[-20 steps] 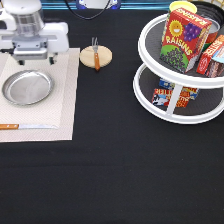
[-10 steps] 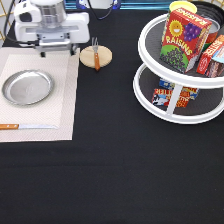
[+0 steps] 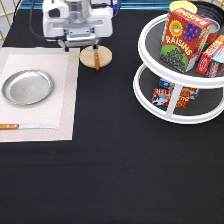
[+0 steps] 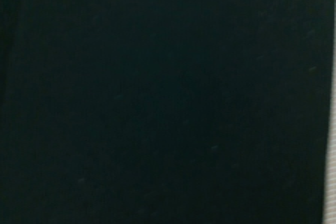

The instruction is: Arrange plate and fork

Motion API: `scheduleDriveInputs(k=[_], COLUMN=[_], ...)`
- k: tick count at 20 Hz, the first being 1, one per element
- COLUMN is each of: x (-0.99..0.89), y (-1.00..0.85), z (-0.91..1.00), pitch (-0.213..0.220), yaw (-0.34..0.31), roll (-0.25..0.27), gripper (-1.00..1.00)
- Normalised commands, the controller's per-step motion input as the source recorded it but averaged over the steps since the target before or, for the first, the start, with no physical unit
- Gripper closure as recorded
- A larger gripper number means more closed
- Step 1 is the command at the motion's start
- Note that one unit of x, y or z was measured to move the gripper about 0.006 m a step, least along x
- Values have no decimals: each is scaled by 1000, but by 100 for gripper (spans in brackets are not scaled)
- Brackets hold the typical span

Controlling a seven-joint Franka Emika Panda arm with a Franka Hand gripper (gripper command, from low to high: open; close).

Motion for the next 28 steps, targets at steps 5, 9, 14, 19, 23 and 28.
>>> scheduleDriveInputs(k=[5,9,14,19,23,28], x=[-641,-706,-553,3,-69,-138], y=[339,0,-29,26,20,58], z=[-349,-418,-380,-271,-270,-323], pitch=[-47,-30,-35,-59,-70,-87], yaw=[-45,-52,-16,6,30,27], roll=[-47,-3,-3,-29,-17,-19], gripper=[-100,-100,-100,-100,-100,-100])
